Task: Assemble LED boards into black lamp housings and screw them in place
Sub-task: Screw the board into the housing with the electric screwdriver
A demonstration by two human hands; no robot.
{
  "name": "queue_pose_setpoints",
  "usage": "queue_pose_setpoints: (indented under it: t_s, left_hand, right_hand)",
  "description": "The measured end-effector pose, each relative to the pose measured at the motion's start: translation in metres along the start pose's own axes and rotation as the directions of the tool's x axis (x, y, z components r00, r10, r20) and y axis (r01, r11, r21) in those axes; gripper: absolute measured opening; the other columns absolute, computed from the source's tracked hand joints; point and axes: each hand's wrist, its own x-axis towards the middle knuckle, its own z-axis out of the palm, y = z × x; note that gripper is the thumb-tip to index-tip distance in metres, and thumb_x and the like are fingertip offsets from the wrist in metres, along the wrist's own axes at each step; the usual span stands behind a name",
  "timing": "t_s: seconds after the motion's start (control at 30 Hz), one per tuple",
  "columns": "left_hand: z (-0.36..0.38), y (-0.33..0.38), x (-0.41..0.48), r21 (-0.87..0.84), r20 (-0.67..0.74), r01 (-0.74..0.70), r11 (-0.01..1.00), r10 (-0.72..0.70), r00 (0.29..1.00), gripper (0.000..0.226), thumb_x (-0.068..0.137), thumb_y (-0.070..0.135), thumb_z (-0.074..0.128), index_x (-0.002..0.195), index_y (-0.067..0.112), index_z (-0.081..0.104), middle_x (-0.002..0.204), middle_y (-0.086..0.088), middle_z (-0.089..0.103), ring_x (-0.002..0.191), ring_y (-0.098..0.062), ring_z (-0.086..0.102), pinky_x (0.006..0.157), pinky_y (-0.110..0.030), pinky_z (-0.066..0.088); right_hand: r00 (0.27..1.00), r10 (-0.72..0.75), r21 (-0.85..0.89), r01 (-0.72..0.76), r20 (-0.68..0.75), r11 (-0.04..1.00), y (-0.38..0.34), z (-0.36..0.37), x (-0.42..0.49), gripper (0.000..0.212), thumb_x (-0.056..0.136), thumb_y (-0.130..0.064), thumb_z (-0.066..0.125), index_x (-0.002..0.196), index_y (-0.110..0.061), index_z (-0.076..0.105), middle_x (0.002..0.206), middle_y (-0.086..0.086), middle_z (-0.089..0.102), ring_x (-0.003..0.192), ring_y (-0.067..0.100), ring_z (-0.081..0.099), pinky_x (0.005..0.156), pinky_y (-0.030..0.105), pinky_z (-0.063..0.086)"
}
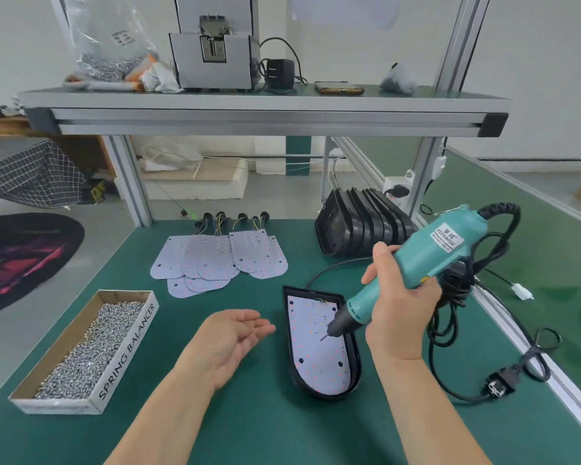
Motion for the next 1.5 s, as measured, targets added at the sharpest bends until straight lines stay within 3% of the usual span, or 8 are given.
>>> queue_pose_setpoints:
  t_s: [0.17,0.27,0.37,0.47,0.67,1.2,1.5]
  left_hand:
    - [0.009,0.002,-0.017,-0.126,0.135,-0.028,0.992,0.045,0.990,0.013,0.098,-0.014,0.045,0.106,-0.016,0.055,0.088,-0.027,0.074,0.078,-0.027,0.076,0.062,-0.020,0.059]
    - [0.019,0.002,-0.022,-0.141,0.198,-0.045,0.989,0.073,0.977,0.007,0.099,-0.005,0.051,0.100,-0.010,0.055,0.088,-0.027,0.073,0.080,-0.027,0.076,0.063,-0.019,0.058]
    - [0.029,0.002,-0.026,-0.117,0.224,-0.061,0.991,0.086,0.971,0.019,0.082,0.005,0.068,0.092,-0.010,0.066,0.084,-0.024,0.072,0.071,-0.022,0.074,0.060,-0.017,0.057]
    - [0.037,0.000,-0.028,-0.157,0.256,-0.025,0.987,0.065,0.965,0.019,0.068,0.009,0.074,0.081,-0.004,0.078,0.081,-0.021,0.072,0.065,-0.018,0.073,0.058,-0.016,0.056]
    - [0.043,0.001,-0.030,-0.187,0.331,0.068,0.980,-0.002,0.944,0.016,0.070,0.007,0.073,0.081,-0.004,0.079,0.079,-0.021,0.072,0.063,-0.017,0.072,0.055,-0.015,0.056]
    - [0.045,-0.004,-0.024,-0.177,0.359,0.072,0.981,-0.004,0.933,0.015,0.073,0.006,0.072,0.082,-0.004,0.078,0.076,-0.020,0.069,0.063,-0.014,0.069,0.056,-0.014,0.056]
    - [0.057,-0.017,-0.026,-0.227,0.259,-0.168,0.959,0.226,0.939,0.010,0.074,0.006,0.070,0.079,0.002,0.077,0.081,-0.022,0.070,0.068,-0.023,0.071,0.065,-0.021,0.058]
  right_hand:
    - [0.998,0.044,0.059,-0.042,-0.039,0.997,-0.012,0.009,0.004,0.023,0.079,-0.033,0.071,0.059,-0.029,0.061,0.054,-0.002,0.052,0.054,0.015,0.046,0.057,0.024,0.041]
    - [0.997,0.048,0.116,-0.039,-0.069,0.992,-0.021,0.014,0.009,0.023,0.080,-0.029,0.071,0.060,-0.028,0.060,0.053,-0.002,0.053,0.052,0.014,0.046,0.055,0.023,0.041]
    - [0.996,0.033,0.159,-0.020,-0.080,0.987,-0.029,0.020,0.014,0.023,0.084,-0.023,0.070,0.063,-0.029,0.063,0.054,-0.002,0.054,0.053,0.015,0.047,0.057,0.024,0.042]
    - [0.996,0.039,0.196,-0.023,-0.080,0.980,-0.034,0.026,0.016,0.024,0.085,-0.022,0.069,0.064,-0.031,0.065,0.054,-0.004,0.054,0.055,0.015,0.048,0.058,0.024,0.042]
    - [0.998,0.027,0.188,-0.016,-0.057,0.982,-0.033,0.030,0.013,0.022,0.085,-0.022,0.069,0.065,-0.028,0.060,0.054,-0.002,0.053,0.055,0.017,0.047,0.060,0.024,0.042]
    - [0.996,0.061,0.168,-0.051,-0.057,0.984,-0.029,0.027,0.013,0.017,0.082,-0.025,0.071,0.069,-0.025,0.059,0.054,0.000,0.052,0.053,0.015,0.048,0.057,0.024,0.043]
    - [0.986,0.105,0.164,-0.083,-0.129,0.983,-0.026,0.027,0.018,0.025,0.080,-0.029,0.070,0.058,-0.036,0.063,0.054,-0.002,0.052,0.054,0.014,0.046,0.058,0.027,0.041]
